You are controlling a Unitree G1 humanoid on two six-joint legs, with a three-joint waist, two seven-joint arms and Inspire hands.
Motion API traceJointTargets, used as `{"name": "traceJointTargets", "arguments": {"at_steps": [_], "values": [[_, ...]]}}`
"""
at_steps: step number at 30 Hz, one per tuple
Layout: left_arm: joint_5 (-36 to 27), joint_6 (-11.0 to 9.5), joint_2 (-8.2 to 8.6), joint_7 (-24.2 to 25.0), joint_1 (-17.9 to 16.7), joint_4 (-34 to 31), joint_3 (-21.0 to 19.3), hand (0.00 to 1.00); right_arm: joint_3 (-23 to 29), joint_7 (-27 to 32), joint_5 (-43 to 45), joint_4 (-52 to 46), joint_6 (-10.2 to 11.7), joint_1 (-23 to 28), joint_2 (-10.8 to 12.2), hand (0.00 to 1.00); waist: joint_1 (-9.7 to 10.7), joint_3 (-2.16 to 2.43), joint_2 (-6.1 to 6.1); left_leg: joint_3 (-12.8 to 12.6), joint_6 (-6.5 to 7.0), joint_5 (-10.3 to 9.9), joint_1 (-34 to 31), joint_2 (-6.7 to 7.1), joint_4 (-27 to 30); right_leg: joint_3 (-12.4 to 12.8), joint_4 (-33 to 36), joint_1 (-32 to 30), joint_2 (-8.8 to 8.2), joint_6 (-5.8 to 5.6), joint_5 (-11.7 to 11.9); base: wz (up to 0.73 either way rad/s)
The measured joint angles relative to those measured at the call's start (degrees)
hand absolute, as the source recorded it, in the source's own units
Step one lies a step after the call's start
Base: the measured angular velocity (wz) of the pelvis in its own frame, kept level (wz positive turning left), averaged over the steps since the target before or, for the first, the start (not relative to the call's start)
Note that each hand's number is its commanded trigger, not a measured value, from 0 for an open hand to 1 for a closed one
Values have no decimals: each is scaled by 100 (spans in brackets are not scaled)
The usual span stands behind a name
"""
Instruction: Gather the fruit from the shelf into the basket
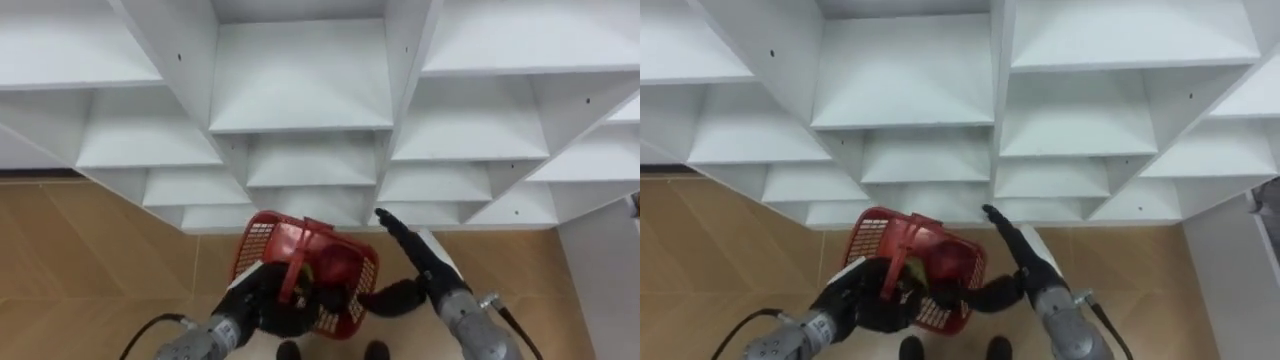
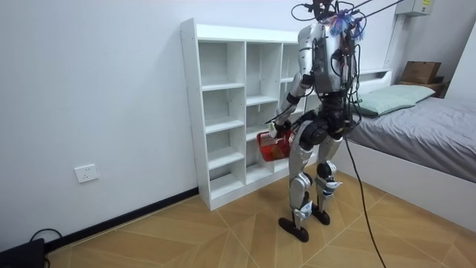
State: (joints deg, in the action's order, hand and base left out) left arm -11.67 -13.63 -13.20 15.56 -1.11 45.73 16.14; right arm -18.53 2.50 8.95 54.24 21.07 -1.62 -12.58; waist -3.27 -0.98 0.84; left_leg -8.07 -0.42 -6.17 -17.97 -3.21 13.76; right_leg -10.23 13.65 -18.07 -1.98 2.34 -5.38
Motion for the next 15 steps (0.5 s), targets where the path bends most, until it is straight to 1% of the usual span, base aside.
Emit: {"name": "traceJointTargets", "arguments": {"at_steps": [1,2,4,5,7,10,13,14,15], "values": [[-1,-40,-36,-44,-114,130,-135,100,56,-7,-17,169,-23,162,-91,0,-25,13,8,-17,-2,-1,97,4,-40,-10,1,78,-1,0,-11,-6],[1,-64,-42,-46,-142,228,-201,100,94,-6,-50,235,-55,235,-128,0,-25,14,10,-18,-3,-2,143,9,-53,-10,-3,117,-1,-3,-23,0],[2,-93,-27,-87,-224,734,-501,100,376,-16,-250,704,-160,386,-126,0,-11,25,18,15,-22,-14,307,8,-135,-16,-106,297,13,-3,-37,0],[2,-93,-25,-115,-251,831,-570,100,453,-15,-297,791,-195,428,-120,0,-11,28,17,25,-27,-17,339,6,-143,-22,-122,332,18,-3,-38,3],[-3,-94,-18,-171,-394,995,-840,100,669,-21,-559,951,-332,569,-116,0,-13,32,12,25,-44,-29,409,1,-158,-21,-175,415,44,-2,-43,2],[-4,-98,35,-279,-541,1163,-1056,100,922,-17,-907,1110,-369,737,-59,0,9,37,16,34,-50,-34,616,9,-221,-13,-223,629,43,-15,-60,0],[-1,-98,78,-360,-659,1274,-1176,100,1000,-22,-1127,1247,-378,852,-43,0,8,41,4,31,-64,-50,946,17,-333,27,-373,934,76,-43,-84,0],[-3,-99,89,-369,-694,1276,-1187,100,1021,-26,-1158,1247,-385,895,-36,0,3,55,-5,30,-65,-51,1006,21,-369,42,-398,974,105,-50,-95,0],[-11,-100,101,-373,-771,1287,-1203,100,1081,-42,-1263,1247,-419,957,5,0,1,88,-27,28,-67,-51,1117,30,-430,45,-396,1055,103,-59,-131,0]]}}
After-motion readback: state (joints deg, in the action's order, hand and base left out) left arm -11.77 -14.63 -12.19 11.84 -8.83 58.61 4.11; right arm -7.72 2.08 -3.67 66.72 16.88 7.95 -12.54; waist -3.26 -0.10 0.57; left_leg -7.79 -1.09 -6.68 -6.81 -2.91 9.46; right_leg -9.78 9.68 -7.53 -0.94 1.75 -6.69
